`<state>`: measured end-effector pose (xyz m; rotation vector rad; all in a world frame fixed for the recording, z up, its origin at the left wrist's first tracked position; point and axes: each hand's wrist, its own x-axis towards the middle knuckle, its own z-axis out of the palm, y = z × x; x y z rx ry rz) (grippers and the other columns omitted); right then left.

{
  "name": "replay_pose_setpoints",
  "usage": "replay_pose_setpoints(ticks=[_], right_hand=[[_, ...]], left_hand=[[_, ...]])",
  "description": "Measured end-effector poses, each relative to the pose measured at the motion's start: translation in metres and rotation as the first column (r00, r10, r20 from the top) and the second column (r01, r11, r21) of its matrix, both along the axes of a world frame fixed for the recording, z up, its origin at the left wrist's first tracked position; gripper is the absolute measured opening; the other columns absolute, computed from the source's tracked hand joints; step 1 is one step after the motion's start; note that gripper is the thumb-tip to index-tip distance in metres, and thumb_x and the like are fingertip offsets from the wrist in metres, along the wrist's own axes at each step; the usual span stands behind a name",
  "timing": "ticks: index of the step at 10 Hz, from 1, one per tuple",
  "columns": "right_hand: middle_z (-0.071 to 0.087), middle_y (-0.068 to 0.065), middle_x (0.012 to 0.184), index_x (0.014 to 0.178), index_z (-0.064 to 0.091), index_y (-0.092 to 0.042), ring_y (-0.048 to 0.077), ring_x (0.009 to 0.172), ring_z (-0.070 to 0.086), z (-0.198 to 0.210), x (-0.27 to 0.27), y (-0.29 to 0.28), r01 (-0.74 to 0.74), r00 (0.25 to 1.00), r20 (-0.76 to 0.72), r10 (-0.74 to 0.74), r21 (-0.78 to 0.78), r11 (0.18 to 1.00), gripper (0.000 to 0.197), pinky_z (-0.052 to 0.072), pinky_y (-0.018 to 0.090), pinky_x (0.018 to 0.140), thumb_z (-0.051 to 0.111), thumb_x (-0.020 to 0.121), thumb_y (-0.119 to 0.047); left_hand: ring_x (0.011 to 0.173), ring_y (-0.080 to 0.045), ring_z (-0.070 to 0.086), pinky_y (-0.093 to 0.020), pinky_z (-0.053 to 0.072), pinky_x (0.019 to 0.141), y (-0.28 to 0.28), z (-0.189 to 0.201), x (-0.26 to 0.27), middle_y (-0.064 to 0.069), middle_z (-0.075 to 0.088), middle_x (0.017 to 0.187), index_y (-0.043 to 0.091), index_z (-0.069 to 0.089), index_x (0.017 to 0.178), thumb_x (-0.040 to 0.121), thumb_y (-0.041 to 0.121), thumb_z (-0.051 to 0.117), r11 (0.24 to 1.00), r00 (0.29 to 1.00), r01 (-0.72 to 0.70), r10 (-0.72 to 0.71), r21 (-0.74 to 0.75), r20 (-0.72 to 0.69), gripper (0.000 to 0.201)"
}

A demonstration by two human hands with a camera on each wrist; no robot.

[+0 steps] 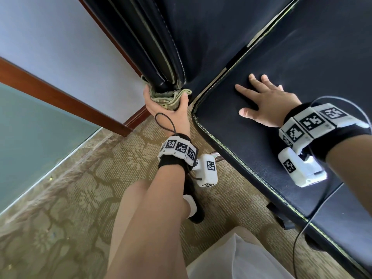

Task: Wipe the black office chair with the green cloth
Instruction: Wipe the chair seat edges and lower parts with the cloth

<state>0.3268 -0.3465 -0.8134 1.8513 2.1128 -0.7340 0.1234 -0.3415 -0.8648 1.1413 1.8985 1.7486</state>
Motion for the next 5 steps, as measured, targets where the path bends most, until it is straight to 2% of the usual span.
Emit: replay_pose_setpoints(ticks=[1,2,3,4,5], right_hand=[[-0.014,-0.011,0.157,0.146,-0.002,-0.044,0.018,0.145,-0.012,-0.001,-0.001,0.001,0.001,1.000,-0.003,-0.001,-0.002,1.000,0.061,0.015,0.046,0.114,0.032,0.096,-0.052],[-0.014,-0.010,0.157,0.146,-0.002,-0.044,0.018,0.145,-0.012,-0.003,-0.001,0.002,0.002,1.000,-0.002,-0.002,-0.001,1.000,0.061,0.014,0.046,0.114,0.032,0.096,-0.052],[-0.014,-0.010,0.157,0.146,-0.002,-0.044,0.018,0.144,-0.012,-0.003,-0.002,0.001,0.002,1.000,-0.007,-0.002,0.001,1.000,0.061,0.013,0.046,0.114,0.032,0.096,-0.052],[-0.014,-0.011,0.156,0.146,-0.002,-0.045,0.017,0.144,-0.013,-0.003,0.000,0.001,0.011,1.000,-0.011,-0.011,-0.002,1.000,0.061,0.013,0.046,0.114,0.032,0.095,-0.052],[-0.014,-0.011,0.156,0.146,-0.002,-0.045,0.017,0.144,-0.013,-0.003,-0.001,0.001,0.004,1.000,-0.015,-0.004,-0.004,1.000,0.061,0.014,0.046,0.114,0.031,0.095,-0.053]], left_hand=[[0.115,-0.026,0.052,-0.043,0.046,0.097,0.003,-0.008,0.000,-0.012,0.049,0.128,0.009,0.035,0.138,0.063,0.021,0.076,0.999,0.999,-0.034,0.035,0.020,-0.039,0.086],[0.108,-0.009,0.047,-0.017,0.041,0.096,0.004,-0.015,0.003,0.001,0.043,0.122,0.003,0.033,0.138,0.063,0.002,0.073,0.998,0.998,-0.037,0.039,0.045,-0.053,0.085],[0.108,-0.007,0.042,-0.004,0.033,0.097,-0.003,-0.028,0.002,-0.006,0.039,0.124,-0.003,0.031,0.139,0.063,-0.008,0.069,1.000,0.993,-0.012,0.011,-0.011,-0.118,0.085],[0.119,-0.017,0.040,0.004,0.025,0.093,-0.008,-0.034,-0.001,-0.017,0.036,0.133,-0.001,0.028,0.142,0.064,-0.005,0.071,0.996,0.990,0.011,-0.024,-0.092,-0.136,0.089],[0.113,-0.026,0.047,-0.012,0.040,0.089,-0.011,-0.024,-0.001,-0.019,0.027,0.137,0.014,0.014,0.148,0.066,0.009,0.069,0.977,0.996,0.052,-0.066,-0.209,-0.059,0.099]])
